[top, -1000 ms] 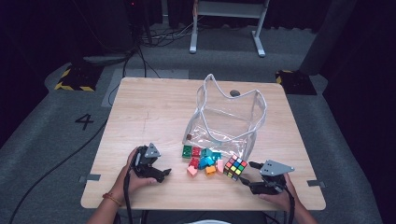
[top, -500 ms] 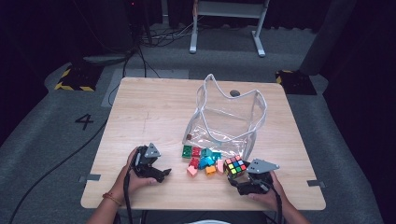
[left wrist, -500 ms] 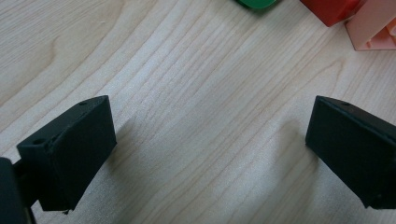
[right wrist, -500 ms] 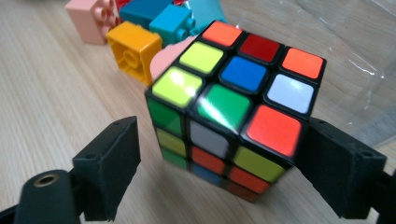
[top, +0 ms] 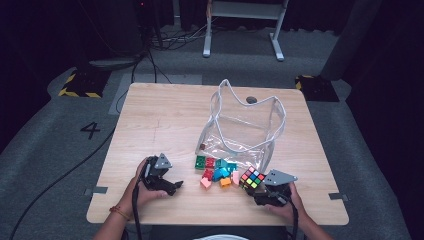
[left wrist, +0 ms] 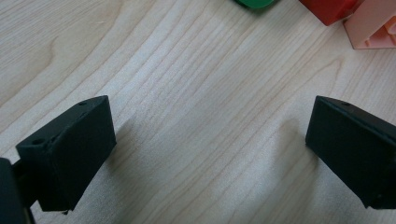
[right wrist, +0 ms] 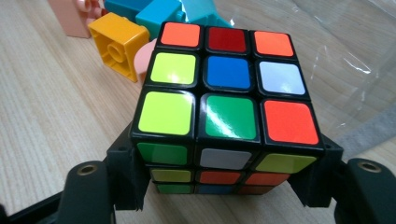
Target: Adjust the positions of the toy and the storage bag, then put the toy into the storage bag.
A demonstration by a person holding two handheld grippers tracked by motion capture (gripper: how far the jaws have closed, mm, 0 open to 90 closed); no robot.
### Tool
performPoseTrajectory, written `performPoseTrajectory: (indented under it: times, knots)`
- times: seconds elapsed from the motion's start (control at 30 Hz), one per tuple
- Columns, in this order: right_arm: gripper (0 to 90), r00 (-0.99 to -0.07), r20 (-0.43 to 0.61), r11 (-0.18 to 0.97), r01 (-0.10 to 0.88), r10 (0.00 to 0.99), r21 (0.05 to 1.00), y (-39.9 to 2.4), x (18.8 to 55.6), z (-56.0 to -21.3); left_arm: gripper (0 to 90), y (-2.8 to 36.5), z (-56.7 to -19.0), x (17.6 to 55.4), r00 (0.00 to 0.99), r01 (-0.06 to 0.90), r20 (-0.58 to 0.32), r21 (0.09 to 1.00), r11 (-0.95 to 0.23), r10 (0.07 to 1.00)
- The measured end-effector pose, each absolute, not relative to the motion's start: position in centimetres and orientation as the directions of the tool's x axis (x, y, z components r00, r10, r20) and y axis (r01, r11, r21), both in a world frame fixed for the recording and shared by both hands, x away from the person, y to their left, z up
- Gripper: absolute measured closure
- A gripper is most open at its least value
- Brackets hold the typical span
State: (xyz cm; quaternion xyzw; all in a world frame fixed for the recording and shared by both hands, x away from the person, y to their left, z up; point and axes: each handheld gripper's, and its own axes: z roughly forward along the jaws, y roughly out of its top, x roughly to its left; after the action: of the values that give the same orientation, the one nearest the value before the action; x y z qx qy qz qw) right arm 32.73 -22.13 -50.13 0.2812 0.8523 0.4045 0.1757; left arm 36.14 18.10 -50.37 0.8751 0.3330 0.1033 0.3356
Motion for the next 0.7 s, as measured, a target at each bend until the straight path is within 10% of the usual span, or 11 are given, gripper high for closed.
performPoseTrajectory:
  times: [0.7]
  knots:
    - [33.8, -0.815, -0.081, 0.549, 0.309, 0.574, 0.777, -25.1, 33.1, -48.7, 1.4, 18.2, -50.4, 36.4, 0.767, 0.502, -0.034, 0.654, -0.566, 0.641]
